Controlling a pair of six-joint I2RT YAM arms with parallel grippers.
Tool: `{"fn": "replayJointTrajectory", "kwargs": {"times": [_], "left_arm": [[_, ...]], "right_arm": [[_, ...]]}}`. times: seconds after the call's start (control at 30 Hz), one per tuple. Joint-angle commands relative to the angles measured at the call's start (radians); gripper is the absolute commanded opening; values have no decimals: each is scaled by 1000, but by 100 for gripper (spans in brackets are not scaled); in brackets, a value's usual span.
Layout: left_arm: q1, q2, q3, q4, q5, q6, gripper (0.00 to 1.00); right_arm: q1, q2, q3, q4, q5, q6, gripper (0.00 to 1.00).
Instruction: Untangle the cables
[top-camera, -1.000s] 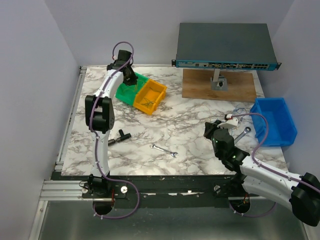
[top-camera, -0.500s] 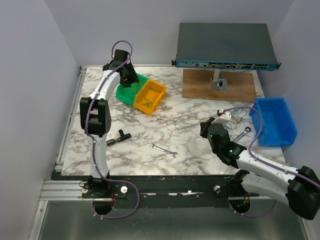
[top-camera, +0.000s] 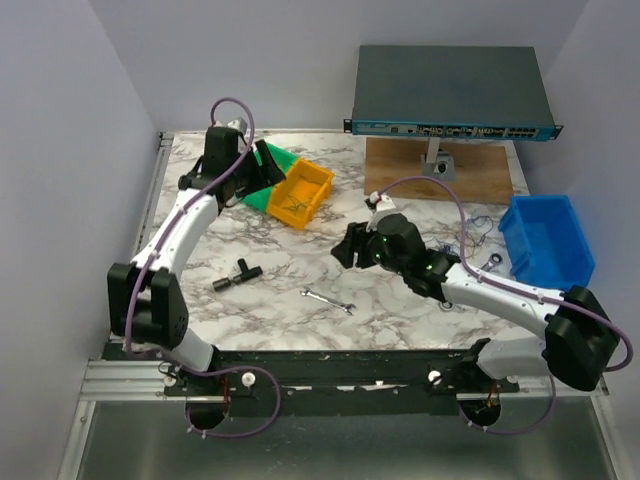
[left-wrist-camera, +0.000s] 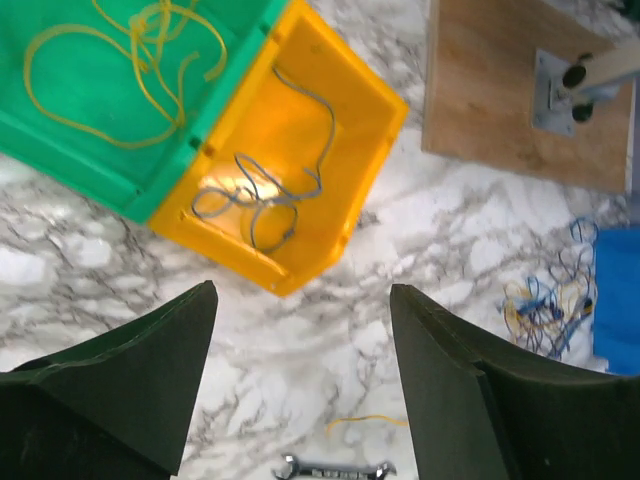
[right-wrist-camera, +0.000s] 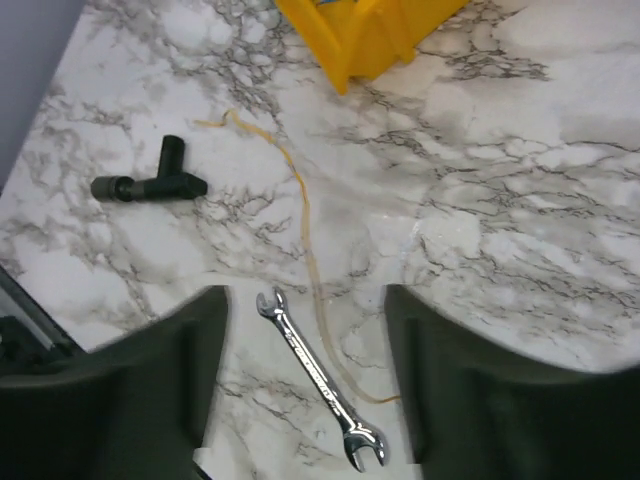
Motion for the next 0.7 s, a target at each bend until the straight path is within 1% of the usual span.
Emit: {"fn": "replayJointTrajectory", "kwargs": {"times": [0.0,0.03,0.17,0.23,0.3,0.33,0.43,0.5,0.53,0.67], "left_arm": [[-62,-188,-215,127,48,5,73],[-84,-214,-260,134,40,5,74],[-188,-293,-369,151,-36,7,74],[-246,-304,-394,164,-65,10,74],[-302,-298,-407,184,-85,11,74],[-333,-290,-408,199,-88,15,74],[-408,-237,-384,226,-100,21,74],[-458,-187,-348,234,-101,23,74],[-483,-155,-326,236,-98,24,74],[-562,-36,-233,241,-73,13,74]], "right_arm": [[9,4,104,-88,9,2,86],[9,-8,108,-150,71,25,91],[5,-110,64,-310,366,88,91],[-13,-169,30,-394,432,118,92],[-57,-231,-7,-478,456,164,95],[-98,-261,-31,-506,446,178,95],[-211,-363,-105,-522,407,192,94],[-256,-395,-135,-522,414,213,96],[-267,-393,-140,-521,426,226,99],[-321,-304,-146,-497,484,271,100]]}}
